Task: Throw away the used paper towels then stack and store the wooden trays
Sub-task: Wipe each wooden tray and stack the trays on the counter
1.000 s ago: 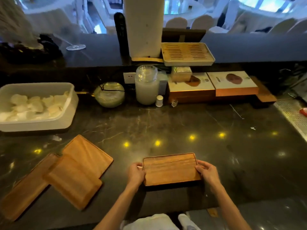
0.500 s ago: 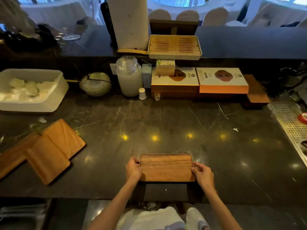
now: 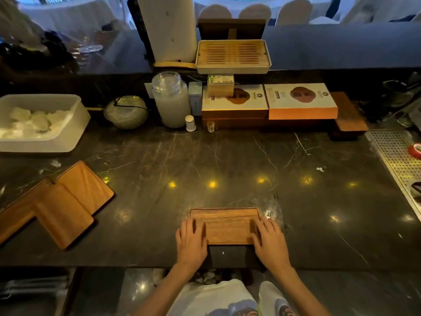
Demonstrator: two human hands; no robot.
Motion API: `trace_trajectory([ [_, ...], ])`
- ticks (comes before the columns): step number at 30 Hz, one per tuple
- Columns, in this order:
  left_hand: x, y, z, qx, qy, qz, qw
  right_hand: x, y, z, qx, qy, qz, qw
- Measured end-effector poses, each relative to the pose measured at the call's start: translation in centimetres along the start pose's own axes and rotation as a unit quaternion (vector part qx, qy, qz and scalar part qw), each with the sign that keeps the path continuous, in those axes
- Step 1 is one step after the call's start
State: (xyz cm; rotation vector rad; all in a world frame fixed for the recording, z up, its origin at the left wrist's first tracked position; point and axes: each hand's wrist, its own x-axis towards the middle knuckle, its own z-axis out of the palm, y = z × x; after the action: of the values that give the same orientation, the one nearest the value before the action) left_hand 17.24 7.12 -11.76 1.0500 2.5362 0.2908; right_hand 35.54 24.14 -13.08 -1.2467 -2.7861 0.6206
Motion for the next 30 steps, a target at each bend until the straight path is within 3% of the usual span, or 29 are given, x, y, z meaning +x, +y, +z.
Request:
trace_trajectory([
  [5,-1.1,-0.8,1.2,0.076,-0.057,0.0,0.996,-1.6,-0.9,0.7,-0.041,-0.042,-0.019,0.998],
  [9,-0.9,-1.6,0.8,0.064,-0.068,0.018,0.995,-1.0,-1.1,0.5,-0.04,-0.047,-0.006,0.998],
  [14,0.3,-4.2,-2.6,-0.047,-0.007,0.029,0.998,1.6,-4.9,-0.8,0.005,0.031,-0.023,0.999],
  [19,2.0,-11.9,-7.7,-0.09,0.069,-0.034,0.993,5.8,-14.8,-0.4,0.09,0.007,-0.067,0.994],
  [26,3.7,-28.7,-16.3,-0.089,0.163,-0.16,0.969,9.4,-34.2,4.7,0.128,-0.151,-0.117,0.973],
  [30,4.2,-37.4,-20.7,-0.087,0.143,-0.237,0.957,9.7,-43.2,9.5,0.095,-0.27,-0.071,0.955],
])
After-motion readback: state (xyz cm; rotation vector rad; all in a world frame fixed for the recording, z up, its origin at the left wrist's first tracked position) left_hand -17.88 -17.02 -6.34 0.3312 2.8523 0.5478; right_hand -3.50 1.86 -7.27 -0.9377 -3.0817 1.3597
